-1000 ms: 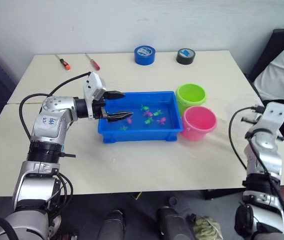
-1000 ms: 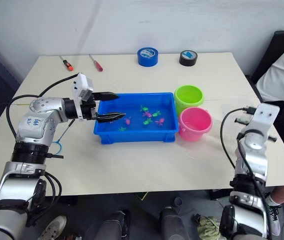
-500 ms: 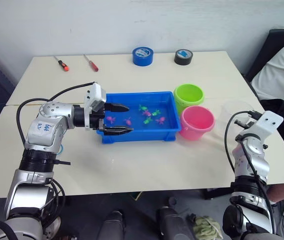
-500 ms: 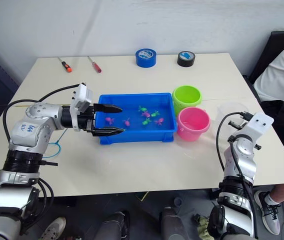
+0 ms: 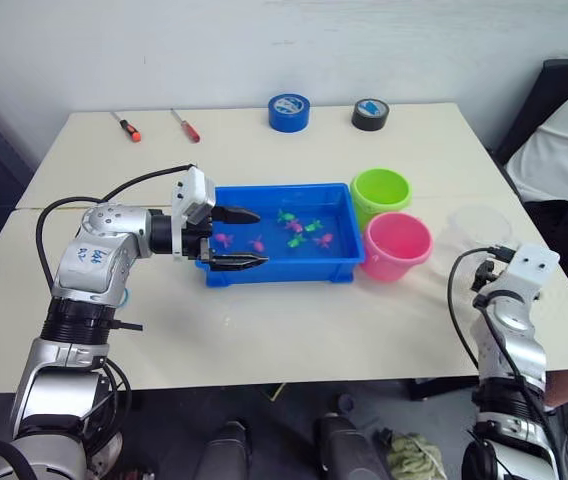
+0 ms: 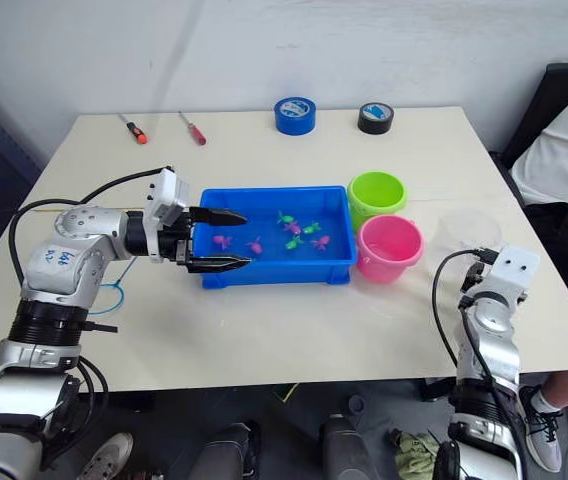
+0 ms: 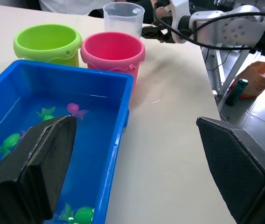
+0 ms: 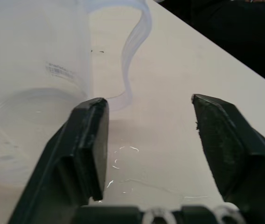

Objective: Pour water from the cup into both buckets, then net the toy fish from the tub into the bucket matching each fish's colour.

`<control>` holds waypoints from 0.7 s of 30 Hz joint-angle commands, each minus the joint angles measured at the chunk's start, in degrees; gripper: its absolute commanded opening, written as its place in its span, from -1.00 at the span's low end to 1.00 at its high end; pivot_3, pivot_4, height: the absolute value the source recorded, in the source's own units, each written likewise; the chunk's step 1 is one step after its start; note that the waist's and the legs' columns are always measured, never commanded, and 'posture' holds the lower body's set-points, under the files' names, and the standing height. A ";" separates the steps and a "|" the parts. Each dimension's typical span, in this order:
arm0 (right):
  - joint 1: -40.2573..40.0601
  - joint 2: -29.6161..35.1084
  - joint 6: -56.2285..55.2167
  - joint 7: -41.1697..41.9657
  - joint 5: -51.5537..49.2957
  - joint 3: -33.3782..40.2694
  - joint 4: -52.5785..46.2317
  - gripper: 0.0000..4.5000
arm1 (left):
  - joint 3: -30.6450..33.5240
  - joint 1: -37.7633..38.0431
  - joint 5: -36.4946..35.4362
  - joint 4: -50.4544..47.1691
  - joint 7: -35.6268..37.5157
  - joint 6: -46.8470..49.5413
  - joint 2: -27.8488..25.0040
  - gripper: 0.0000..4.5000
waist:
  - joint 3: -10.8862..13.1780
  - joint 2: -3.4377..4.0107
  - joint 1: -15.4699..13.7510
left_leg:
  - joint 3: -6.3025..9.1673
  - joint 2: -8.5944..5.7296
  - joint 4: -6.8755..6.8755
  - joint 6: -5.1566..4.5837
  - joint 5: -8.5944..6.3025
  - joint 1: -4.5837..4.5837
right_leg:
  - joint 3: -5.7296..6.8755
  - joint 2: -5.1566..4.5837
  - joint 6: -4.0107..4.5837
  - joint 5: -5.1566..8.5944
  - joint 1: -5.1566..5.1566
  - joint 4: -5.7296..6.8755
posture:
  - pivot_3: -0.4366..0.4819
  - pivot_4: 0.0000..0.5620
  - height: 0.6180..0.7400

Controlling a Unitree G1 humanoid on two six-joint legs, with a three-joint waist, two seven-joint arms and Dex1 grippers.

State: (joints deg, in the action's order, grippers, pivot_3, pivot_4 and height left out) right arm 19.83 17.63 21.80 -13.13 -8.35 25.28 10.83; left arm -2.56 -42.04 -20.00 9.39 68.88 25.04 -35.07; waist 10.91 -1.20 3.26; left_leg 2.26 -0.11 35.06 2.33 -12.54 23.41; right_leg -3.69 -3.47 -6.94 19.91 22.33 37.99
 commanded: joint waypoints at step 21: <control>-9.86 29.98 24.31 59.09 -31.47 -14.13 -43.78 0.98 | 16.16 18.51 -0.20 -6.81 -24.13 0.14 -0.53 1.00 | 0.17 -0.34 -1.43 | 0.37 0.31 0.04 -0.08 -0.19 -0.26 | 0.33 -0.06 -0.01 -0.02 -0.72 -0.63 | -0.05 -0.47 0.90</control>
State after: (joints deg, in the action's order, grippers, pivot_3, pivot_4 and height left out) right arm 8.92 48.32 47.79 44.20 -38.55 12.60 -32.90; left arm 10.31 -24.55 -19.77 6.27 47.01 25.61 -34.96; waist 11.08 -1.54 1.83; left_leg 2.63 0.16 35.10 2.23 -12.74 23.18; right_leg -3.37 -3.57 -6.95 19.90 21.61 37.30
